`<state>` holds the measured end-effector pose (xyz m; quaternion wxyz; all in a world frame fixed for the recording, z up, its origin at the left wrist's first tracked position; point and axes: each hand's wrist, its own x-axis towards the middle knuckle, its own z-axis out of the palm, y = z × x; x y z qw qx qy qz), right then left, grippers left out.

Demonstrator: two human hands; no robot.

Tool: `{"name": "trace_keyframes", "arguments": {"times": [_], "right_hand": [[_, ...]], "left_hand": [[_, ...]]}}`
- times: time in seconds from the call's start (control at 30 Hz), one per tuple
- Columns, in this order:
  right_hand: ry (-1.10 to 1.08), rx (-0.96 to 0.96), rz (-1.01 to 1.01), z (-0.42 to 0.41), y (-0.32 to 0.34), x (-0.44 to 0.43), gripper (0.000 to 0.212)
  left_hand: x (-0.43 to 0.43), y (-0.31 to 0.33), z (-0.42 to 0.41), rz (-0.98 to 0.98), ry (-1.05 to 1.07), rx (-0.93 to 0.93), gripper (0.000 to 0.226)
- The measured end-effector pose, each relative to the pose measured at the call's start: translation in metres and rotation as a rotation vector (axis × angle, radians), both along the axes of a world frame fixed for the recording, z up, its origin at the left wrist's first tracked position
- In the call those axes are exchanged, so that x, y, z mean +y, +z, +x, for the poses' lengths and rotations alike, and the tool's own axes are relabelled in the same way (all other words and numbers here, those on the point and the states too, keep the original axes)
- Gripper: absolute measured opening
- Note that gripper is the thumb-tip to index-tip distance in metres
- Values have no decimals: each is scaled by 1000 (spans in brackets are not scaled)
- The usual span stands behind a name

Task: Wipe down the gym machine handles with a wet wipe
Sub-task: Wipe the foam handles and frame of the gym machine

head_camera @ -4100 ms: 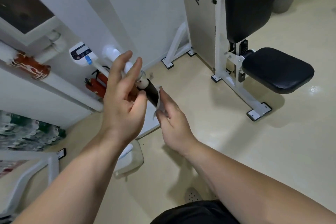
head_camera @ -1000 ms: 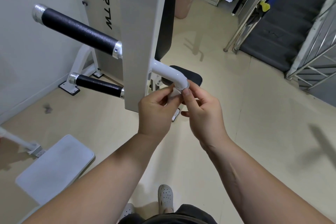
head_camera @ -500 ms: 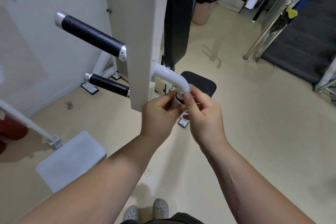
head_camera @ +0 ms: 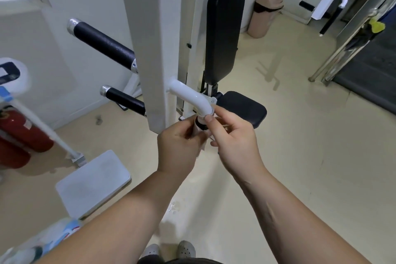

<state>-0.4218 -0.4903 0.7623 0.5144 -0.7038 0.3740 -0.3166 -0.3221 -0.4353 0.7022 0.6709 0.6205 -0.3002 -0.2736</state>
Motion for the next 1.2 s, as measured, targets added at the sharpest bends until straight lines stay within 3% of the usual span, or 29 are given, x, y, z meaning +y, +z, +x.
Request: {"name": "trace_keyframes", "arguments": {"times": [0.1,0.3,0.43,0.57,0.7,0.83,0.97,1.03,1.2], "right_hand": [[56,-4,-10,-2,1,-8,18],[97,-22,-42,-7,-9,-20,20],[78,-15,-40,-15,-34,-14,30],[-163,-64,-154,-20,-46,7,18],[-7,-92,-349,-6,-49,33,7],[105,-126,-513,14,-46,58,21],[269,-102,-624,36,-45,75,28],[264,-76,-649,51,-50,81,27],[130,67,-712,85,-65,85,27]], "left_hand": [[-4,-4,-3,-22,27,23,28],[-12,-36,-3,248,63,-15,16],[-1,-34,0,356,77,-161,7],[28,-26,-2,344,131,-175,10],[58,-23,3,293,190,32,9],[87,-16,20,322,274,137,8],[111,-11,46,228,346,98,7],[118,-11,60,215,411,77,20],[127,5,103,167,409,70,22]]}}
